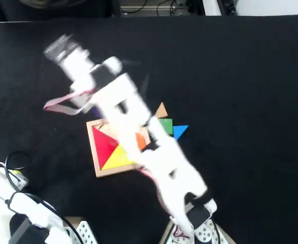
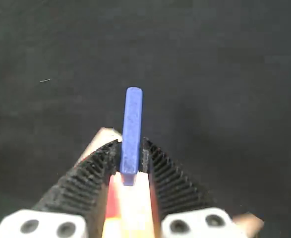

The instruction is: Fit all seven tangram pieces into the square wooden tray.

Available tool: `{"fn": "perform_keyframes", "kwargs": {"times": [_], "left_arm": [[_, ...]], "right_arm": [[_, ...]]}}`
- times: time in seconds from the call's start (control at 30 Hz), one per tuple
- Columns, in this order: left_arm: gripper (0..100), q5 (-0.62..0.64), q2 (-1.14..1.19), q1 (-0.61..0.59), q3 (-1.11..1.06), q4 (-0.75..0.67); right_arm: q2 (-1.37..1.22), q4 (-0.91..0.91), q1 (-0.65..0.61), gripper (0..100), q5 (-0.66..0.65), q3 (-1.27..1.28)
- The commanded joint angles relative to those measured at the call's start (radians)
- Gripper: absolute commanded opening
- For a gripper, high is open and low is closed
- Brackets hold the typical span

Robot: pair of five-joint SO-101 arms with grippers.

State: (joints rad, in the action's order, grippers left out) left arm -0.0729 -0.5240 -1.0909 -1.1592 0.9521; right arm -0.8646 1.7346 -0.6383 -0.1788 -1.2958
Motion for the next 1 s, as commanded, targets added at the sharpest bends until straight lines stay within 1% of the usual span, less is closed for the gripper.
{"fn": "perform_keyframes", "kwargs": {"times": [0.0,0.13,0.23,0.37,0.47,0.57,0.7,0.97], "left_arm": [[20,-0.005,-0.020,0.018,0.005,-0.009],[20,-0.009,-0.020,0.018,0.005,-0.009],[20,-0.009,-0.020,0.019,0.005,-0.009],[20,-0.009,-0.020,0.019,0.005,-0.009],[20,-0.009,-0.020,0.019,0.005,-0.009],[20,-0.011,-0.020,0.019,0.005,-0.009],[20,-0.011,-0.020,0.019,0.005,-0.009],[20,-0.011,-0.020,0.019,0.005,-0.009]], "right_arm": [[0.251,0.034,0.091,1.1,-0.077,0.255],[0.461,0.029,0.137,1.1,-0.175,0.590],[0.562,-0.025,0.138,1.1,-0.272,0.825],[0.611,-0.236,0.135,1.1,-0.290,1.106],[0.610,-0.399,0.135,1.1,-0.298,1.251],[0.610,-0.500,0.138,1.1,-0.376,1.331],[0.610,-0.577,0.138,1.1,-0.445,1.372],[0.610,-0.586,0.133,1.1,-0.454,1.371]]}}
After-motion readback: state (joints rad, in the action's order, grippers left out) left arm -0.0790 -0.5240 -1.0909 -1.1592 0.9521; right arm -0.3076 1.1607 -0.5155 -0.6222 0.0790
